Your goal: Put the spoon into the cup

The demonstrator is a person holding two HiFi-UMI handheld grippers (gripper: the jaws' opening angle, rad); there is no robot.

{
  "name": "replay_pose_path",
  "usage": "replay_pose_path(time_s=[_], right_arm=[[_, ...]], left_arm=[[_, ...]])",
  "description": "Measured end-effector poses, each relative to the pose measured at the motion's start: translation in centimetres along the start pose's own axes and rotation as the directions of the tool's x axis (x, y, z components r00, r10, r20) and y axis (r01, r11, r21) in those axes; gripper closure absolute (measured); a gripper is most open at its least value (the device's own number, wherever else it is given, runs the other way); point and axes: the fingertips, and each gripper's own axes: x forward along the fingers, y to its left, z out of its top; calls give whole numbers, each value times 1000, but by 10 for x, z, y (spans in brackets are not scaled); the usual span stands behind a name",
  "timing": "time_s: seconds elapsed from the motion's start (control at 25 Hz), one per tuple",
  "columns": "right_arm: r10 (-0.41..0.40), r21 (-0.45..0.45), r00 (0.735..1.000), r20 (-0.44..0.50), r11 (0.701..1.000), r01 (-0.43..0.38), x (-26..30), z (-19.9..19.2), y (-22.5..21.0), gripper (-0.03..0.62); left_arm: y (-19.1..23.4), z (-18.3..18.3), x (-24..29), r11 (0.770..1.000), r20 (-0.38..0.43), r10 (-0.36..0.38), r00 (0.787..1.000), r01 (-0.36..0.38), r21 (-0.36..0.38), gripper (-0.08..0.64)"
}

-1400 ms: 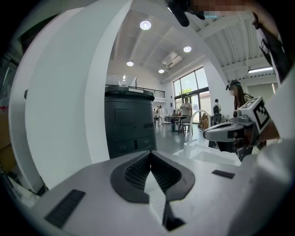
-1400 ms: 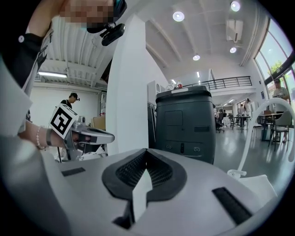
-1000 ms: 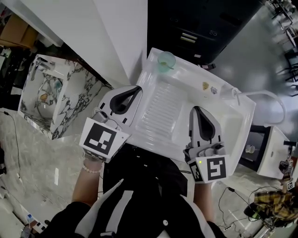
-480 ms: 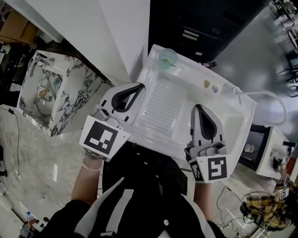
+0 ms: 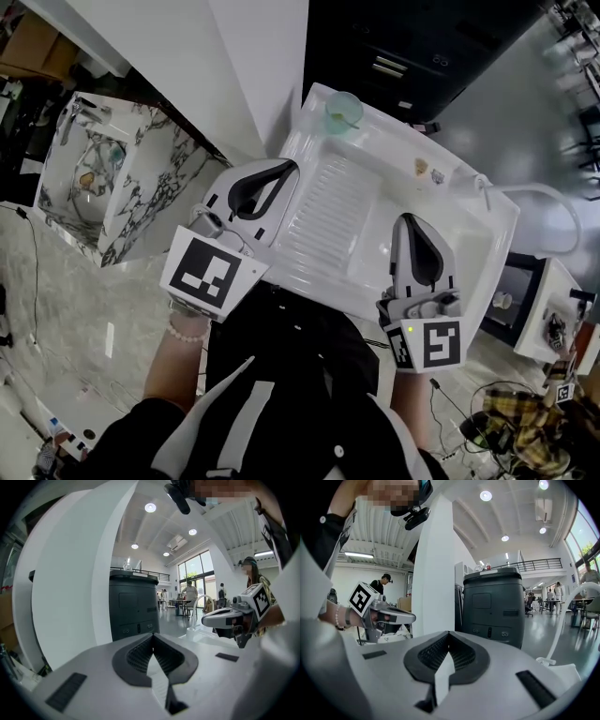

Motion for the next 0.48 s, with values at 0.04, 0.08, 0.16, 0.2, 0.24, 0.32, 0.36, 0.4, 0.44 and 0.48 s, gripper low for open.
replay_pose_path(time_s=[0.04,0.08,0.16,0.2,0.24,0.32,0.36,0.4,0.44,0.48], right_arm=[[-2,-3,1000,-3,1000,2,-1,-1,0,592],[-1,-4,1000,-7,1000,1,-1,-2,0,592],[3,-3,1000,-11,1000,-3,-1,-2,2,592],[4,-2,1000,-8,1000,-4,-1,-1,3,592],[5,-3,1000,-6,1000,-5,-1,0,3,592],[3,-3,1000,-7,1000,-3,-1,1,3,592],[3,-1,1000,-9,1000,-3,-1,0,2,592],[1,1,1000,-11,1000,-1,-2,0,2,592],[-1,3,1000,-11,1000,1,-2,-1,2,592],[-3,5,1000,-11,1000,3,-3,-2,1,592]], left_arm=[[-1,1,1,1000,5,-1,1000,1,-2,558],[-2,1,1,1000,11,-3,1000,3,-5,558],[-3,3,1,1000,19,-7,1000,7,-10,558],[-4,4,1,1000,19,-11,1000,11,-11,558],[-6,4,2,1000,18,-15,1000,16,-10,558],[-10,5,4,1000,19,-26,999,26,-8,558],[-11,5,5,1000,19,-29,999,29,-8,558],[-12,5,5,999,19,-32,999,32,-8,558],[-13,5,6,999,17,-34,999,34,-9,558],[-14,4,6,999,16,-35,999,35,-9,558]])
